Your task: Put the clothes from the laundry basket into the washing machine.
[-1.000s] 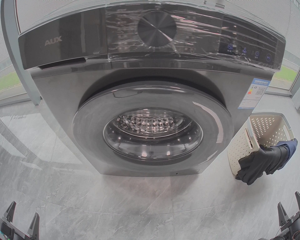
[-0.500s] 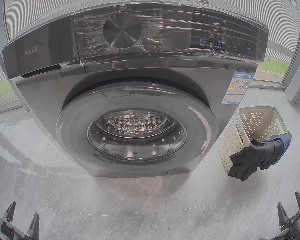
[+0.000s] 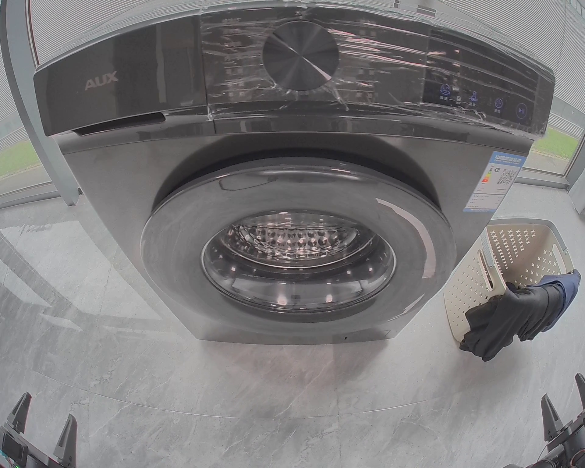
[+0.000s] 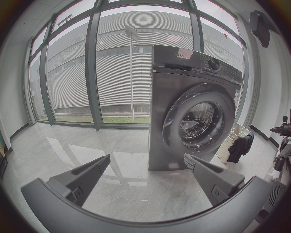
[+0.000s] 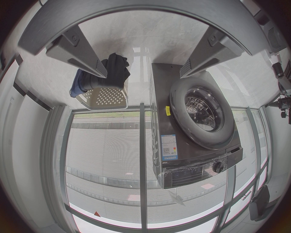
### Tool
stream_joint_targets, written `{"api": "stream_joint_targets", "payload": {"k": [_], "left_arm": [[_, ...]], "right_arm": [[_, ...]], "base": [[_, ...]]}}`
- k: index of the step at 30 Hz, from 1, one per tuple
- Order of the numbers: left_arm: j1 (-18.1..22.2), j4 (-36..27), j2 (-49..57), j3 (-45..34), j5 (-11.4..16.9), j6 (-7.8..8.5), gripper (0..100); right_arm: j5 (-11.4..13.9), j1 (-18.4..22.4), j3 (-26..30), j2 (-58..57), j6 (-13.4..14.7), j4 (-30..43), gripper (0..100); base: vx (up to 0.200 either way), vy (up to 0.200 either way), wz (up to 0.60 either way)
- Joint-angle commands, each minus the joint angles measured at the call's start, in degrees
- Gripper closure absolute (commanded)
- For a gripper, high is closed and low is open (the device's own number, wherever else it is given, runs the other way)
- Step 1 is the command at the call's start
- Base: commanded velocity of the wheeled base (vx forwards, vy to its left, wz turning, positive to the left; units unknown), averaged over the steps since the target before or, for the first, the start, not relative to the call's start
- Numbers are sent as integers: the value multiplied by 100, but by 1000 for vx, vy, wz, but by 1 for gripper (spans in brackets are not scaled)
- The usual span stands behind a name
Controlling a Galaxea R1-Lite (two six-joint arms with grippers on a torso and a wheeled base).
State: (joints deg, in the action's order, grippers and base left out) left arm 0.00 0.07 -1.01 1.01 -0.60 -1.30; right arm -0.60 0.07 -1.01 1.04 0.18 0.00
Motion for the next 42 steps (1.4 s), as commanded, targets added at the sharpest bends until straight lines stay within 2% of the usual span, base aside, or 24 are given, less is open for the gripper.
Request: {"api": "stream_joint_targets", "payload": {"k": [1,18,21,23,25,27,28,31,32,33,34,35,37,38,39,41,42], "left_arm": [[0,1,101,-101,-2,-1,0],[0,1,101,-101,-2,-1,0],[0,1,101,-101,-2,-10,0],[0,10,101,-101,-2,-10,0],[0,10,101,-101,-2,-1,0],[0,10,101,-101,7,7,0],[0,1,101,-101,-2,16,0],[0,1,101,-101,7,16,0],[0,1,101,-101,7,7,0],[0,1,101,-101,7,7,0],[0,1,101,-101,7,7,0],[0,1,101,-101,7,7,0],[0,1,101,-101,7,7,0],[0,1,101,-101,7,16,0],[0,1,101,-101,7,7,0],[0,1,101,-101,7,7,0],[0,1,101,-101,7,7,0]], "right_arm": [[-2,1,101,-86,-1,0,0],[-2,10,92,-86,-27,0,0],[-11,10,92,-86,43,0,0],[16,1,75,-95,-18,-105,0],[51,10,-373,-86,-9,-246,0],[192,-7,-1270,318,8,-35,0],[262,-7,-1384,529,8,88,0],[833,-16,-1560,1505,8,316,0],[1281,54,-1560,2199,17,281,0],[1484,98,-1578,2533,17,229,0],[1703,186,-1604,3069,26,53,0],[1809,195,-1621,3597,8,-308,0],[1861,98,-1604,4379,-18,-1046,0],[1861,10,-1586,4660,-1,-1354,0],[1800,-350,-1569,5337,52,-2092,0],[1598,-790,-1578,6137,201,-2874,0],[1510,-886,-1595,6277,237,-3006,0]], "base": [[0,0,0],[0,0,0],[0,0,0],[0,0,0],[0,0,0],[0,0,0],[0,0,0],[0,0,0],[0,0,0],[0,0,0],[0,0,0],[0,0,0],[0,0,0],[0,0,0],[0,0,0],[0,0,0],[0,0,0]]}}
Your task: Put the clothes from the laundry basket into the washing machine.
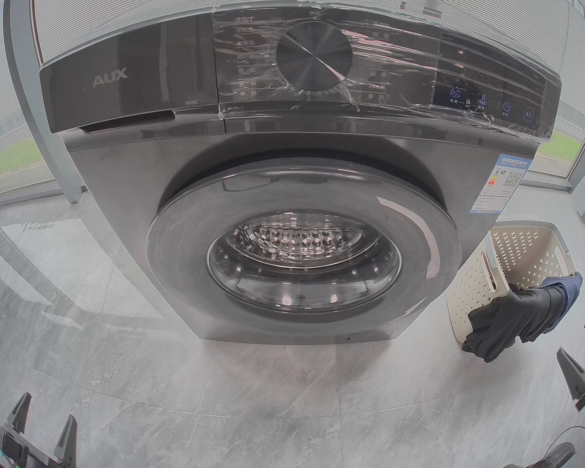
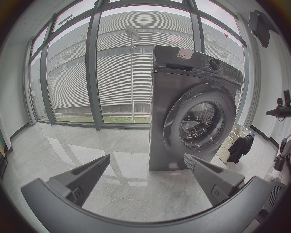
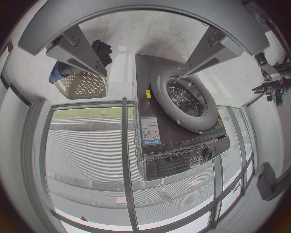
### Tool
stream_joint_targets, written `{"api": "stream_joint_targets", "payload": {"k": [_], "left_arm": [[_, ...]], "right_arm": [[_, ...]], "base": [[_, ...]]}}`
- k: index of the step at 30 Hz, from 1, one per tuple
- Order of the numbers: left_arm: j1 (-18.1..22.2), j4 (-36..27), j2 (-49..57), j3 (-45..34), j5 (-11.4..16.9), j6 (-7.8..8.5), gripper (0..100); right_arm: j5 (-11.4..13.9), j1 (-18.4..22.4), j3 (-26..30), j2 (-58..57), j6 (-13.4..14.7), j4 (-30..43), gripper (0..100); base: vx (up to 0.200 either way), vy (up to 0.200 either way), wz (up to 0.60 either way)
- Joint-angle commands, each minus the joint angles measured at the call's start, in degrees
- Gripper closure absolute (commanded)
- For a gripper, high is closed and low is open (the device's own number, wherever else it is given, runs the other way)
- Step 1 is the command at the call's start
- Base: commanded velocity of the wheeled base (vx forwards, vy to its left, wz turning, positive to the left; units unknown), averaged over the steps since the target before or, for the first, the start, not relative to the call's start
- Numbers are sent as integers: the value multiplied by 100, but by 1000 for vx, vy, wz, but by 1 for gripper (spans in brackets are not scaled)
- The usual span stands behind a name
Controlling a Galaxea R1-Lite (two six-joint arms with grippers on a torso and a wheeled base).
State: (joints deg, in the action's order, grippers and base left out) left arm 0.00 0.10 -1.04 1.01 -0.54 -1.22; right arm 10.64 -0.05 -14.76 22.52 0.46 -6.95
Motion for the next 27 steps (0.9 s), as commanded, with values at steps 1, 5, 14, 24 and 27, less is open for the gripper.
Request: {"api": "stream_joint_targets", "payload": {"k": [1,5,14,24,27], "left_arm": [[0,-1,104,-101,1,-1,0],[0,-1,104,-101,1,-1,0],[0,-1,104,-101,10,-1,0],[0,-1,104,-101,10,-1,0],[0,-1,104,-101,10,-1,0]], "right_arm": [[386,-874,-220,4129,209,-2311,0],[-502,-1964,-668,5026,586,-2873,0],[-546,-2069,-1644,5993,551,-2873,0],[-467,-2104,-2189,6414,226,-2873,0],[-440,-2157,-2198,6406,226,-2873,0]], "base": [[0,0,0],[0,0,0],[0,0,0],[0,0,0],[0,0,0]]}}
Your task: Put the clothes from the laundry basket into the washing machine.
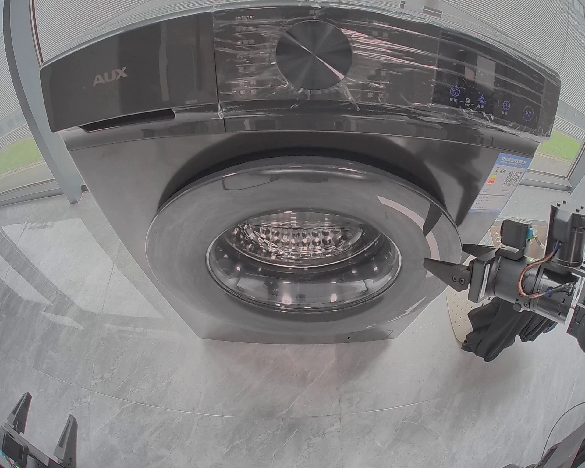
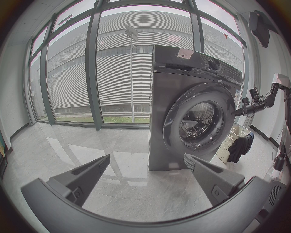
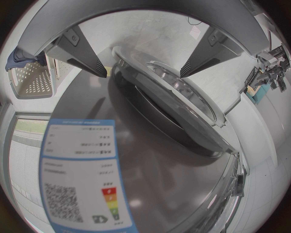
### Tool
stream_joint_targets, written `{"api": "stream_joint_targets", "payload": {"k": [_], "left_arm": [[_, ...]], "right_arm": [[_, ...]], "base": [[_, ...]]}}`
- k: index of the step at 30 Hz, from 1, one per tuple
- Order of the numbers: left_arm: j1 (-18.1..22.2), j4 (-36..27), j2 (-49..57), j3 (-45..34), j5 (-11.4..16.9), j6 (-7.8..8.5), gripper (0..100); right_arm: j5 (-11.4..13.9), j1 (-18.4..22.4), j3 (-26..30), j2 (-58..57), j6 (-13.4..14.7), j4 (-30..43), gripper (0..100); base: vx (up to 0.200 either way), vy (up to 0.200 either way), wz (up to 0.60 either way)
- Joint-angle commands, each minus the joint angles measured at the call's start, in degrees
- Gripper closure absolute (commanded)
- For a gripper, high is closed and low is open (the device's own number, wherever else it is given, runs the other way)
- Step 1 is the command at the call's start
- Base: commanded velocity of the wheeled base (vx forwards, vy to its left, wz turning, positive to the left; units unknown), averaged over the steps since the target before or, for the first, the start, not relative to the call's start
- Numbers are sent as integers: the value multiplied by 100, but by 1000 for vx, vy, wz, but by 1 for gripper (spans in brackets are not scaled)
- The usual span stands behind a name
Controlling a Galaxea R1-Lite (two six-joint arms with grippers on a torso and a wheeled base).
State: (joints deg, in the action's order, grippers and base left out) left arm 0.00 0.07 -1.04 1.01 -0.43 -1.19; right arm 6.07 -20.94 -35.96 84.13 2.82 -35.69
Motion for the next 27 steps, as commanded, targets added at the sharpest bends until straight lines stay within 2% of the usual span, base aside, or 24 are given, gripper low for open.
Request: {"api": "stream_joint_targets", "payload": {"k": [1,3,4,5,8,10,14,19,25,27], "left_arm": [[0,1,104,-101,-1,-4,0],[0,1,104,-101,-1,-4,0],[0,1,104,-101,-1,-4,0],[0,1,104,-101,-1,-4,0],[0,1,104,-101,-1,-12,0],[0,1,104,-101,-1,-12,0],[0,1,104,-101,16,-30,0],[0,1,104,-101,8,-30,0],[0,1,104,-101,25,-39,0],[0,1,104,-92,25,-74,0]], "right_arm": [[96,-129,-60,244,-9,1,0],[263,-147,-16,262,-18,-25,0],[263,-147,-16,262,-18,-25,0],[465,-173,-7,253,-18,-8,0],[650,-182,28,236,-27,1,0],[667,-191,168,183,-44,89,0],[685,-191,520,-248,-264,476,0],[773,-279,995,-854,-326,783,0],[667,-270,907,-731,-317,739,0],[588,-279,845,-617,-308,731,0]], "base": [[0,0,0],[0,0,0],[0,0,0],[0,0,0],[0,0,0],[0,0,0],[0,0,0],[0,0,0],[0,0,0],[-200,0,0]]}}
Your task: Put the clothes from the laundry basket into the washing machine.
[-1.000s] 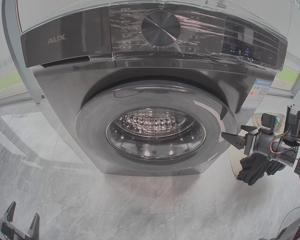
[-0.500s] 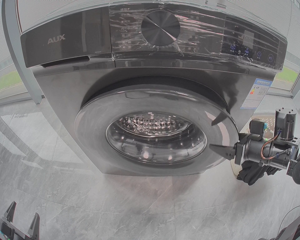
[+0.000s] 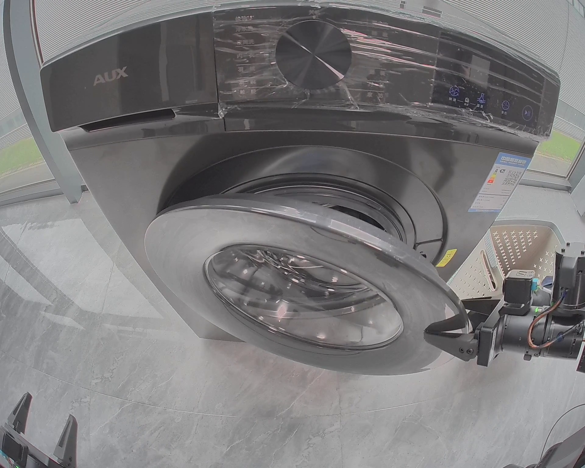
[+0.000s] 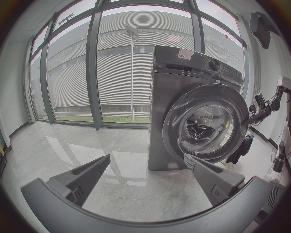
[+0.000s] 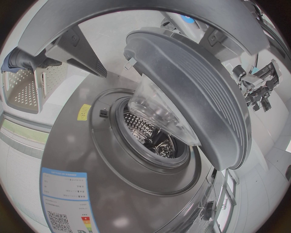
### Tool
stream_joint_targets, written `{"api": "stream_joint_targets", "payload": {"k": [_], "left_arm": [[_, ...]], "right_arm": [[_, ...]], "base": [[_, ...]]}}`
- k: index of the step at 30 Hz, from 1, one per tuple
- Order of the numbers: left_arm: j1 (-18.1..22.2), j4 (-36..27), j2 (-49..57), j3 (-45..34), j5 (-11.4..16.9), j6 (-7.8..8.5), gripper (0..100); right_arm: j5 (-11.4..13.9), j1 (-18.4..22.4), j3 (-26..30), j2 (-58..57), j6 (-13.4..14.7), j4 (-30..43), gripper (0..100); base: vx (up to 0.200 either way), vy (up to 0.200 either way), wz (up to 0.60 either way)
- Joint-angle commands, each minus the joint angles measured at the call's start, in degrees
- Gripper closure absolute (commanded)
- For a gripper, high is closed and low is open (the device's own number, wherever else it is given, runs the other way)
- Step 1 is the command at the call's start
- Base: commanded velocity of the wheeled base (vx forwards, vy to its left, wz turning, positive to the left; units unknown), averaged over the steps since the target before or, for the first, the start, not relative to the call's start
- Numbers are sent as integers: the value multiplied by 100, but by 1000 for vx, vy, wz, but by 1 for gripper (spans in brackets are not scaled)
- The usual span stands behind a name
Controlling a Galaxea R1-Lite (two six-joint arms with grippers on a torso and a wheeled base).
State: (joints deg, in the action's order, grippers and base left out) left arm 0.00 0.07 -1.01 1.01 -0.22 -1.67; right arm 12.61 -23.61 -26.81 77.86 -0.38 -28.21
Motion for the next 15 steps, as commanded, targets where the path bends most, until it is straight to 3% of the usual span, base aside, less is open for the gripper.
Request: {"api": "stream_joint_targets", "payload": {"k": [1,5,9,15], "left_arm": [[0,1,101,-92,4,-35,0],[0,1,101,-101,-4,9,0],[0,1,101,-101,-4,9,0],[0,1,101,-101,-13,18,0]], "right_arm": [[-74,-12,-70,19,11,-18,0],[-56,-328,97,71,38,8,0],[-74,-706,440,-17,64,-18,0],[-92,-741,668,-430,55,44,0]], "base": [[-200,0,0],[-200,0,0],[0,0,0],[0,0,0]]}}
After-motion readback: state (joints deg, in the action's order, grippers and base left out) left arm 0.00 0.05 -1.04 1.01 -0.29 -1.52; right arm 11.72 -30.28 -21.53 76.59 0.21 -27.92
